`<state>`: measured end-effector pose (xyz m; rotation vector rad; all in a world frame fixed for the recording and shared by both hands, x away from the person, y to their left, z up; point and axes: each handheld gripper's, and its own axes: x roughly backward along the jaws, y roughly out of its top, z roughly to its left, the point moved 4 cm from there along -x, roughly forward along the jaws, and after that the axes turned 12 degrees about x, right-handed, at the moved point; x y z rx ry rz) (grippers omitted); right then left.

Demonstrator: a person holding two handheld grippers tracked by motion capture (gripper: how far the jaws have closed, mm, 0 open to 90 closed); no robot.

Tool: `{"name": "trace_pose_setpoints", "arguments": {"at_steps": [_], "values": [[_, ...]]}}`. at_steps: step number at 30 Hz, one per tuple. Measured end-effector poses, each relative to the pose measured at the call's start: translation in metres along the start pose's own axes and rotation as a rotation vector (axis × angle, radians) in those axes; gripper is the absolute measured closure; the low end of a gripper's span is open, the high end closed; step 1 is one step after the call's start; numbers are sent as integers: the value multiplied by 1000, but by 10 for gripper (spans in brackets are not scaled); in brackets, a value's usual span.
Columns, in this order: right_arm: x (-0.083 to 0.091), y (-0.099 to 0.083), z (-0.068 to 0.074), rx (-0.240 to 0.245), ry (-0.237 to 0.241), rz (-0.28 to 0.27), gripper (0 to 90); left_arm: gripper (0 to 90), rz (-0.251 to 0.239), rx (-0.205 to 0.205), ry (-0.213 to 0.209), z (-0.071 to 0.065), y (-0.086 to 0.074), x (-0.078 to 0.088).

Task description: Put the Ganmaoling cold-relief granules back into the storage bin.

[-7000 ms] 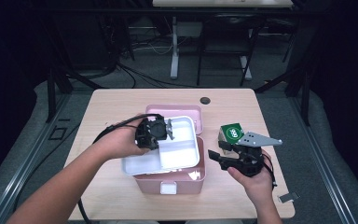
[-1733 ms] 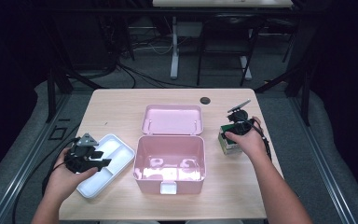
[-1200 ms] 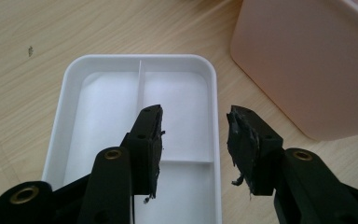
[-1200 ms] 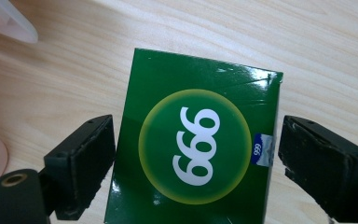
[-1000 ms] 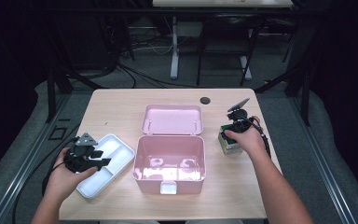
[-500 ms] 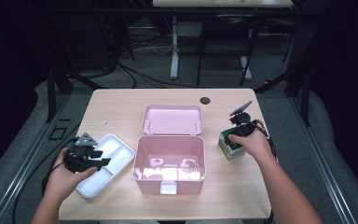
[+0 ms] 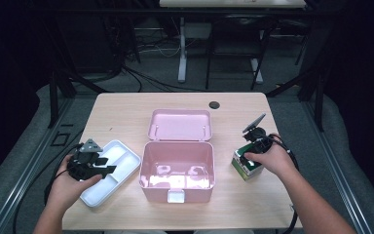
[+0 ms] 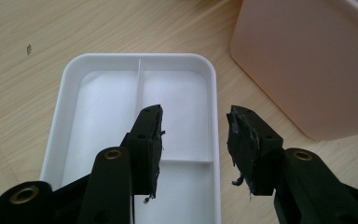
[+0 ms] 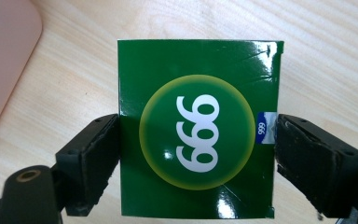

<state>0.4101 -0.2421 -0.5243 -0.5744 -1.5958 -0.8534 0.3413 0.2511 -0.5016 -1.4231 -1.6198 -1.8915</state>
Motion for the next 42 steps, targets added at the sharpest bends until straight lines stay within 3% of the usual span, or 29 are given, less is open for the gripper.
{"name": "trace_pose_setpoints", "arguments": {"at_steps": [7, 8, 12, 17, 19, 21, 42], "values": [[1, 2, -2, -5, 23, 32, 151, 547, 6, -3, 2, 0, 0, -1], [2, 3, -4, -11, 44, 57, 150, 547, 6, 1, 0, 0, 0, -1], [1, 5, -7, -31, 77, 62, 150, 547, 0, 1, -2, 0, 0, -1], [0, 7, -7, -17, 89, 83, 149, 547, 5, 0, -4, -1, 0, -2], [-1, 8, -7, -10, 90, 86, 149, 547, 6, -3, -5, -1, 0, -3], [-2, 9, -6, 4, 62, 98, 149, 547, 6, 1, -3, -2, 0, -4], [-6, 12, -5, 19, 65, 133, 149, 547, 1, 7, -4, 2, -1, -1]]}}
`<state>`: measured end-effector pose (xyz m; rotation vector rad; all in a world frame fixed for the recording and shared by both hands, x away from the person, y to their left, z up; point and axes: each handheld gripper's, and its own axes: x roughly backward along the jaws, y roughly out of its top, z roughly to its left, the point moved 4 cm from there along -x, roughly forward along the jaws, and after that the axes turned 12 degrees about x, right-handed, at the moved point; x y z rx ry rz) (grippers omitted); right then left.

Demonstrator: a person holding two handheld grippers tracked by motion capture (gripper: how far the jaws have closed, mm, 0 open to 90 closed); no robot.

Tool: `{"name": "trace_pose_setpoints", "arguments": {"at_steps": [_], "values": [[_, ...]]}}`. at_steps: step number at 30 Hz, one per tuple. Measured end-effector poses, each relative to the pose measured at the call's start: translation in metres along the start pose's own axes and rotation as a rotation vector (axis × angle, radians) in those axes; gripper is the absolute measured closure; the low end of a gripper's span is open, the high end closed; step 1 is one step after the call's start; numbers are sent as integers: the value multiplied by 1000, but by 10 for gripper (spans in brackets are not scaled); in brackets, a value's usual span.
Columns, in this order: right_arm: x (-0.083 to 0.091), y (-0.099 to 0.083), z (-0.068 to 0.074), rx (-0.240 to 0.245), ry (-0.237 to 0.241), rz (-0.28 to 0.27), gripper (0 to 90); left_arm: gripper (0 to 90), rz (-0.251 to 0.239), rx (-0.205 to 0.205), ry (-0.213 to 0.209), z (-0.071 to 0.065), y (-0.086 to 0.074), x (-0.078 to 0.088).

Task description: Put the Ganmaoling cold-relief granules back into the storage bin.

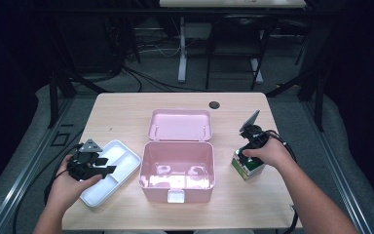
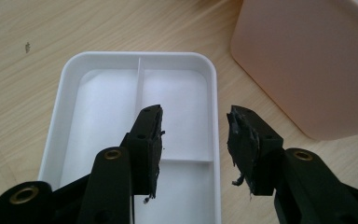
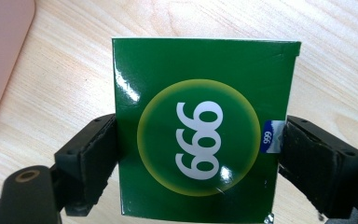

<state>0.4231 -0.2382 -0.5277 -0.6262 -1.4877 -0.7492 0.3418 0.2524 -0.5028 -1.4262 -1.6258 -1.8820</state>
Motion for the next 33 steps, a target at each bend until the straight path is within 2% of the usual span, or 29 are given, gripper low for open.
{"name": "trace_pose_setpoints", "arguments": {"at_steps": [9, 11, 12, 17, 23, 30, 33], "values": [[0, -1, 0, -1, -5, -11, 156, 546, -3, 8, -1, 1, 0, 0], [0, -1, 0, -2, -8, -30, 158, 546, -1, 9, -3, 1, 0, 1], [1, -1, 0, 0, 13, -23, 160, 546, -7, 9, -1, 2, 0, 2], [2, -1, 0, -3, 1, -30, 161, 546, -8, 14, -2, 3, 0, 3], [10, 1, 3, 7, -1, -42, 162, 546, -4, 12, -4, 2, 0, 2], [24, 3, 7, 40, 12, -51, 162, 546, -7, 13, -4, 3, -1, 2], [30, 3, 9, 54, -20, -60, 162, 546, -7, 14, 0, 3, -1, 2]]}}
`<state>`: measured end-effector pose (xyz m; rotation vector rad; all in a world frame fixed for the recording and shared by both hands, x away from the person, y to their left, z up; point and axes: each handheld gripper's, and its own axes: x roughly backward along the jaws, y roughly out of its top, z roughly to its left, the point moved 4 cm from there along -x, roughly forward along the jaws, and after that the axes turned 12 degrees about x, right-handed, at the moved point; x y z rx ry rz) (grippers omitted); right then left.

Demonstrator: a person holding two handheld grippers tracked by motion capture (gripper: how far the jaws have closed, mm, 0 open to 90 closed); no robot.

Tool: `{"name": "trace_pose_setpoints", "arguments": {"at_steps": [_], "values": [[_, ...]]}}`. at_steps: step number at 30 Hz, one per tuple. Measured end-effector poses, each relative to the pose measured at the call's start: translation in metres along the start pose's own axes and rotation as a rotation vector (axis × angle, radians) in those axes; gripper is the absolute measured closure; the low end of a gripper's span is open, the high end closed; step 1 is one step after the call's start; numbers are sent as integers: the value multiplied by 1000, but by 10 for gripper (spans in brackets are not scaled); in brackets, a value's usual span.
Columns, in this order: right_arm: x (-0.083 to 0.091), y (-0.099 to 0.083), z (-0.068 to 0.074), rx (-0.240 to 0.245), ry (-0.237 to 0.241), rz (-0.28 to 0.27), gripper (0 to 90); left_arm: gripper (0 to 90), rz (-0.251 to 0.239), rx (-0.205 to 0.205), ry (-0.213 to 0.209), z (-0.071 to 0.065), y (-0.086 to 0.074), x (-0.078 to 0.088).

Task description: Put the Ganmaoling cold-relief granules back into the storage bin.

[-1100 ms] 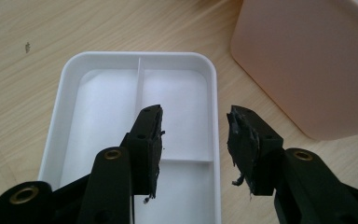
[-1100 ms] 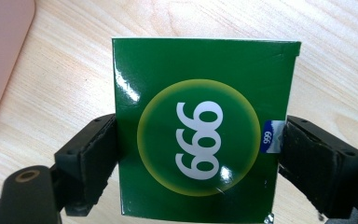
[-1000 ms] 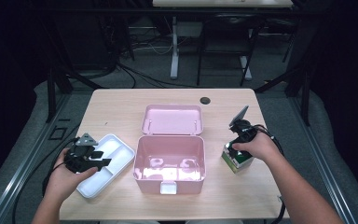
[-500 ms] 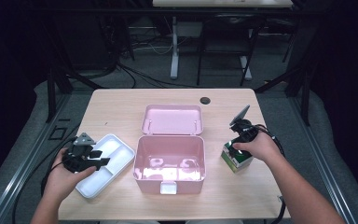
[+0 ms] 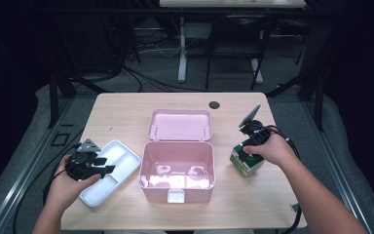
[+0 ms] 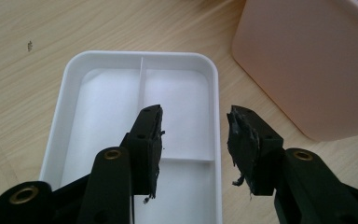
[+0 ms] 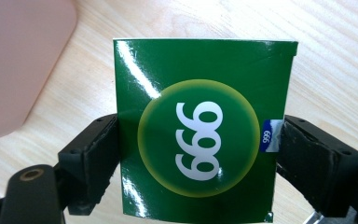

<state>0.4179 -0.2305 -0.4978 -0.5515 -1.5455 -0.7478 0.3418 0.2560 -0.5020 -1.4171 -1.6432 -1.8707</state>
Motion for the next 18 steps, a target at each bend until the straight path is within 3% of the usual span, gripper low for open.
{"name": "trace_pose_setpoints", "arguments": {"at_steps": [2, 13, 18], "values": [[5, 0, 2, 4, 17, 6, 162, 546, 0, 1, -4, 0, 0, 0], [33, 2, 8, 36, 8, -12, 162, 547, 2, -1, -2, 0, 0, 0], [44, 4, 13, 81, 9, -19, 162, 546, 2, -1, 0, 0, 0, 0]]}}
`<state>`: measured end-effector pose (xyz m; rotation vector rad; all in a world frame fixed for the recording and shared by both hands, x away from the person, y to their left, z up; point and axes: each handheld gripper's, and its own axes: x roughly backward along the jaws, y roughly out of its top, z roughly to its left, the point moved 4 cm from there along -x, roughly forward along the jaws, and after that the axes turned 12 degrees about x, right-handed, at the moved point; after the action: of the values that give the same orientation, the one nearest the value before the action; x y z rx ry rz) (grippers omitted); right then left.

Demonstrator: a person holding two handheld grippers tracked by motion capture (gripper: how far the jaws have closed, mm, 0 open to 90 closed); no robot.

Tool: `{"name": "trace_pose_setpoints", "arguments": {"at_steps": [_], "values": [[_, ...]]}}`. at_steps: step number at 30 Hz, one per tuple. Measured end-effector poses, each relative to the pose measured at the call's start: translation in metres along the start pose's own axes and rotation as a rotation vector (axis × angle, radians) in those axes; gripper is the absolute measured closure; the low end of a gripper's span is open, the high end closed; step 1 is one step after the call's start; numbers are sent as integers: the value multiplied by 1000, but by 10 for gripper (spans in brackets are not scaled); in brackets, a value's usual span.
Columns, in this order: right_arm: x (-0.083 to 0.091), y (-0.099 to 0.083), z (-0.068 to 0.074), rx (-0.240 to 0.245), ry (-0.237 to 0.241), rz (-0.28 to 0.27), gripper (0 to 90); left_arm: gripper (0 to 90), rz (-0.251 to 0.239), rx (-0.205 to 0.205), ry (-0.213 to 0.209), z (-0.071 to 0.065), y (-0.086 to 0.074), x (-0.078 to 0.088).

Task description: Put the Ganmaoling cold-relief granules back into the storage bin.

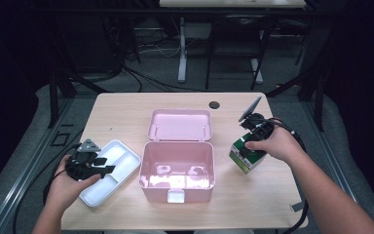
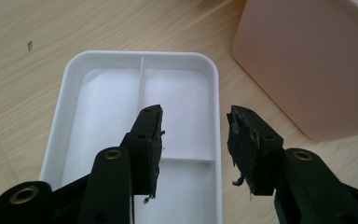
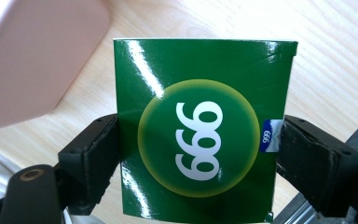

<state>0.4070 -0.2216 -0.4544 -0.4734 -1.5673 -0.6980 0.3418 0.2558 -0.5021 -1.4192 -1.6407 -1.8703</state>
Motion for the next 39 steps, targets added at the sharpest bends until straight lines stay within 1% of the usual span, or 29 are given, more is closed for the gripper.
{"name": "trace_pose_setpoints", "arguments": {"at_steps": [1, 2, 3, 4, 5, 7, 8, 10, 11, 12, 15, 16, 17, 18, 19, 20, 21, 22, 24, 27, 29, 30, 33, 37, 39], "values": [[2, 1, 1, 12, 0, -1, 162, 546, 1, 0, -3, 0, 0, 0], [2, 1, 1, 12, 0, -1, 162, 546, 1, 0, -3, 0, 0, 0], [6, 2, 4, 50, 3, -6, 163, 546, 2, 1, -1, 0, 0, 0], [8, 3, 6, 59, -4, -8, 163, 546, 0, 0, -1, 0, 0, 0], [10, 3, 7, 69, 8, -12, 163, 546, -1, 0, 0, 0, 0, 0], [14, 4, 10, 104, 7, -19, 163, 546, -3, 1, 2, 0, 0, 0], [14, 4, 10, 104, 7, -19, 163, 546, -3, 1, 2, 0, 0, 0], [18, 5, 13, 153, 19, -25, 163, 547, 1, 1, -2, 0, 0, 0], [18, 5, 13, 153, 19, -25, 163, 546, 1, 1, -2, 0, 0, 0], [20, 6, 15, 186, 11, -25, 163, 546, 0, 2, -4, 0, 0, 0], [24, 6, 17, 232, 6, -21, 163, 546, 3, 2, -3, 0, 0, -1], [26, 6, 18, 251, 3, -5, 163, 546, 4, 3, -3, 0, 0, -1], [27, 6, 20, 262, 4, -8, 163, 546, 4, 2, -5, 0, 0, -1], [30, 7, 21, 279, 2, 0, 163, 546, 2, 3, -4, -1, 0, -1], [32, 7, 23, 299, 4, 1, 163, 546, 2, 2, -5, -1, 0, -2], [33, 8, 26, 319, 2, -10, 163, 547, 3, 0, -4, 0, 0, -2], [37, 9, 28, 342, 4, 4, 163, 546, 4, 0, -4, 0, 0, -1], [39, 10, 30, 364, 3, 3, 163, 546, 3, 1, -4, 0, 0, -1], [43, 12, 34, 394, 9, -16, 162, 546, 4, 0, -5, 0, 0, -1], [48, 16, 39, 467, 12, -20, 162, 546, 2, -3, -2, 0, 0, -2], [51, 18, 44, 514, 16, -22, 162, 547, 3, 3, -2, 0, -1, -2], [52, 19, 46, 543, 19, -20, 162, 546, 4, 3, -3, 0, -1, -2], [54, 21, 53, 607, 22, -6, 162, 546, 1, 5, -3, 0, 0, -2], [56, 25, 62, 673, 20, 5, 162, 546, 7, -1, -5, 0, 0, -2], [58, 28, 66, 695, 21, 6, 162, 546, 4, 3, -8, 0, 0, -2]]}}
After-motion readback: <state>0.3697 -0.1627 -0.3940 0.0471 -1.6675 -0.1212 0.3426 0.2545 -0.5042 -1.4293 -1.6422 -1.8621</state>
